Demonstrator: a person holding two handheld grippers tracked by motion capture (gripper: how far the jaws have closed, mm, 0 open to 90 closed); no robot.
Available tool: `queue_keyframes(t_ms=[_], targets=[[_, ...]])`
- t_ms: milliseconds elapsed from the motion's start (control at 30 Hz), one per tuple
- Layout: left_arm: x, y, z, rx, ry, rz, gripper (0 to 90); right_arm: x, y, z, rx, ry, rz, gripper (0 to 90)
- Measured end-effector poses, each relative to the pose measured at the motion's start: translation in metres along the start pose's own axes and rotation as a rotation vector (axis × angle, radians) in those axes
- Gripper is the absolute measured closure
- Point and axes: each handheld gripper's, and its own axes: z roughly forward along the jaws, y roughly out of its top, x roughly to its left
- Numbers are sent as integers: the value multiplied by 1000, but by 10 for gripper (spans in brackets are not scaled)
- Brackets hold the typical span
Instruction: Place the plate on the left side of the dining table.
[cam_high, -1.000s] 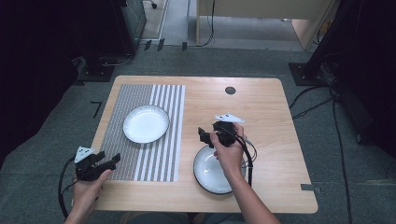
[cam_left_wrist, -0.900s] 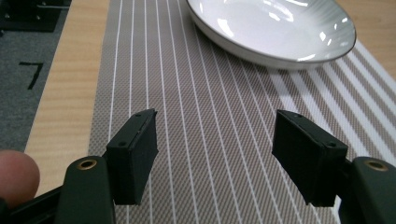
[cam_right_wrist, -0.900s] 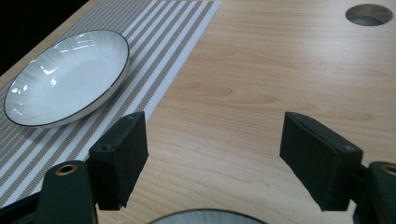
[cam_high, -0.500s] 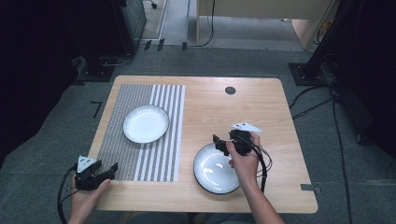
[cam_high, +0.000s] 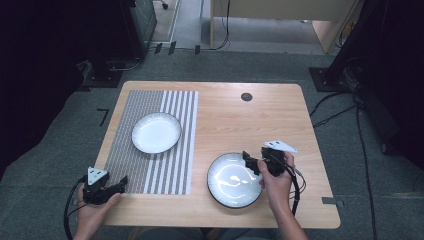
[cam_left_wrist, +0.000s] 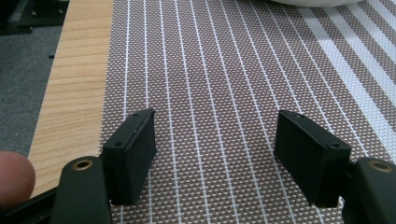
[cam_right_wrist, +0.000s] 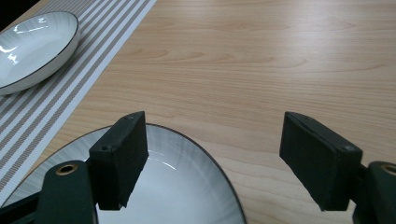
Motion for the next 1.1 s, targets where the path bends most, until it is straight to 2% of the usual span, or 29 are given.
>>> queue_keyframes(t_ms=[467, 600, 933, 1100], targets=[[0, 0, 0, -2, -6, 1, 268, -39, -19, -29, -12, -75, 47, 241], [-1, 0, 1, -3, -4, -1, 268, -50, -26, -37, -9, -104, 45, 240], [-1, -1, 1, -4, 2, -1, 268, -83, -47, -61, -6, -160, 99, 241], [-2, -1, 1, -5, 6, 0, 268, -96, -53, -72, -7, -184, 104, 241]])
